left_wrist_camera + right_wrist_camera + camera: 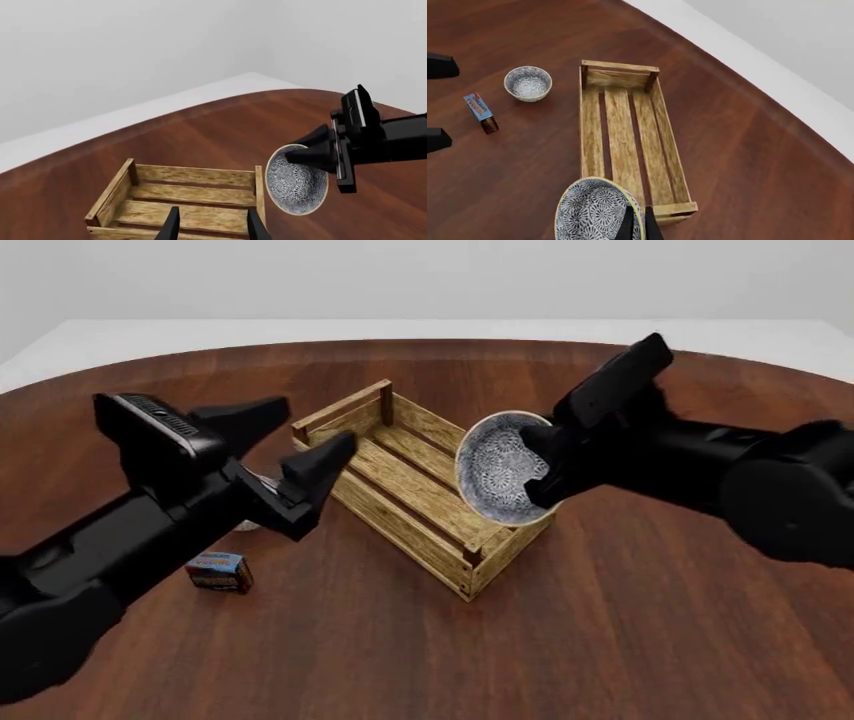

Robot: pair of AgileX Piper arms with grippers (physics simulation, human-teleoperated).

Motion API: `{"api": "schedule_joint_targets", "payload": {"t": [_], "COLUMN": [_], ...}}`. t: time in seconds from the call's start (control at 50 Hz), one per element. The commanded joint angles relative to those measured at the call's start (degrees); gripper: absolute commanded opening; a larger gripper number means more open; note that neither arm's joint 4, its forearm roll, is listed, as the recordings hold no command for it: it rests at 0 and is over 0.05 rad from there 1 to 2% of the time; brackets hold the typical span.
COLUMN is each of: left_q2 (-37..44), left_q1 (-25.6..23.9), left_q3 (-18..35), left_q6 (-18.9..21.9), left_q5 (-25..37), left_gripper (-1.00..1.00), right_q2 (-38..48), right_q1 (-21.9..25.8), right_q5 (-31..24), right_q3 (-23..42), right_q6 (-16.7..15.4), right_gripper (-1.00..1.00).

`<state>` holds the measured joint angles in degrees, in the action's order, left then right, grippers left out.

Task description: Stack the right bowl on the left bowl and place them in the tray.

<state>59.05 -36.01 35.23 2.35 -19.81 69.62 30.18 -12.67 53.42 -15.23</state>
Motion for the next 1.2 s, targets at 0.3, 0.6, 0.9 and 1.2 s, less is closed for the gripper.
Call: {"api": "schedule_joint_targets", "payload": {"t": [0.3, 0.6, 0.9, 1.2], "left_q2": [6.12, 8.98, 11.24, 12.67], "left_q1": [0.01, -0.23, -0.95, -1.53], "left_q3": [1.39, 1.83, 1.42, 0.00], "left_q6": [-3.61, -4.62, -5.06, -5.56], "left_q5": [-3.58, -5.14, -6.89, -8.77], "left_gripper": [1.00, 1.00, 1.00, 1.00], "right_q2": [4.63, 7.24, 9.87, 11.48], "right_q1": [3.04, 6.39, 7.74, 8.78], "right_q5": [2.78, 3.16, 3.88, 3.87], "right_q3": [-0.83, 1.29, 2.39, 3.72], "right_q6": [-0.37, -0.76, -1.33, -1.65], "right_gripper": [-1.00, -1.00, -1.00, -1.00]}}
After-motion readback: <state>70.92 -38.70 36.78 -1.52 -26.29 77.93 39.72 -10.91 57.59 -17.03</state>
